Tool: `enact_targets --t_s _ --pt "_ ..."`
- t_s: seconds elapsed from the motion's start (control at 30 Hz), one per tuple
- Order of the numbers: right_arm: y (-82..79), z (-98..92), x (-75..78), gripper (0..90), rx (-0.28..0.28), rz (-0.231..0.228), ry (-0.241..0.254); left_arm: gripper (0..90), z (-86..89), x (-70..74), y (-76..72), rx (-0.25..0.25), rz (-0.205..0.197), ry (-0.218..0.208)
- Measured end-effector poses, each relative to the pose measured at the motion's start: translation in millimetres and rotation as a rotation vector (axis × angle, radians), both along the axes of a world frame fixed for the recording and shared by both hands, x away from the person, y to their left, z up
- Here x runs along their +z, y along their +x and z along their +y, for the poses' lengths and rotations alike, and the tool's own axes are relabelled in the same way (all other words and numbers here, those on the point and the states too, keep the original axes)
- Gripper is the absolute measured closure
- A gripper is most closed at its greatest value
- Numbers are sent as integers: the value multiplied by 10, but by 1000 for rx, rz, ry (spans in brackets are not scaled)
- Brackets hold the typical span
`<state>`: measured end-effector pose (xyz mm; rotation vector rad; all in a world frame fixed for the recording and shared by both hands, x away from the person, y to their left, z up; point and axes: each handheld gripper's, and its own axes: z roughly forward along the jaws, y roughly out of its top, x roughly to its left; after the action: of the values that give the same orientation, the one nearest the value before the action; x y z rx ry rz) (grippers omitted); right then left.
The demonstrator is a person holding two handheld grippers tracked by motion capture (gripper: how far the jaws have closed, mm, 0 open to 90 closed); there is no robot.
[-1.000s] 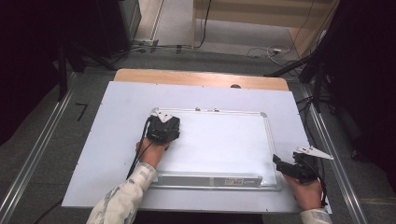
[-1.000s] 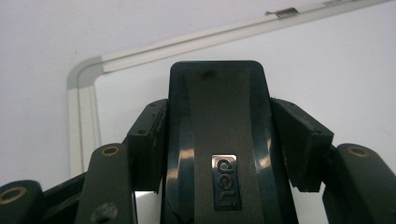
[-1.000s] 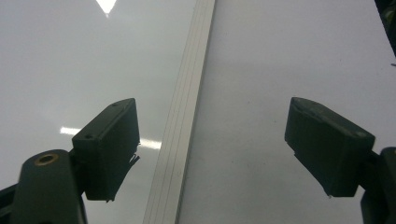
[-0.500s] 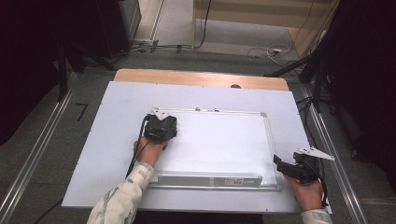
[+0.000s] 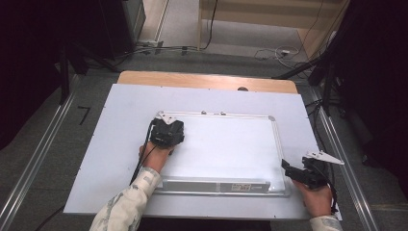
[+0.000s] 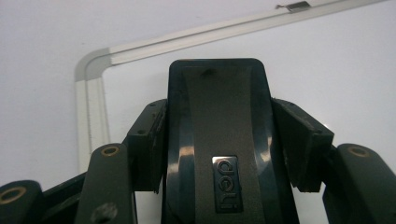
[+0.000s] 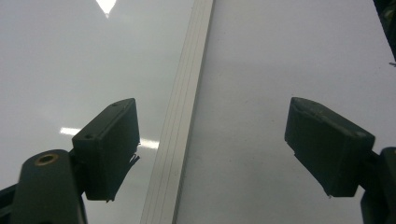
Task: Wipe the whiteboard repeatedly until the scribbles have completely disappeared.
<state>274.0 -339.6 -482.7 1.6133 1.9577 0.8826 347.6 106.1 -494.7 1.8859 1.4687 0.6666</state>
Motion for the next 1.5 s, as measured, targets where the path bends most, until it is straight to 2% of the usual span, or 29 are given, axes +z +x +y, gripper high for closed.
enact_targets --t_s 0.17,0.3,0.4,0.5,0.77,0.9,1.2,1.5 --pt "11 28 2 165 11 -3 -7 407 -60 -3 46 -11 -2 -7" --pt "15 37 4 165 8 0 -1 407 -61 0 206 28 -2 -2" --pt "-5 16 10 165 10 -3 3 407 -53 2 255 34 1 1" --pt "-1 -17 1 165 -1 -3 8 407 -65 1 233 40 0 7" --pt "-7 -2 3 165 2 -3 -1 407 -10 -5 51 9 0 1" --pt "-9 11 8 165 2 -2 0 407 -9 -5 108 24 2 -1" --pt "-11 -13 3 165 0 -1 2 406 14 0 321 92 2 -4" --pt "-30 -39 11 165 -8 -5 9 406 155 -4 248 138 0 -4"
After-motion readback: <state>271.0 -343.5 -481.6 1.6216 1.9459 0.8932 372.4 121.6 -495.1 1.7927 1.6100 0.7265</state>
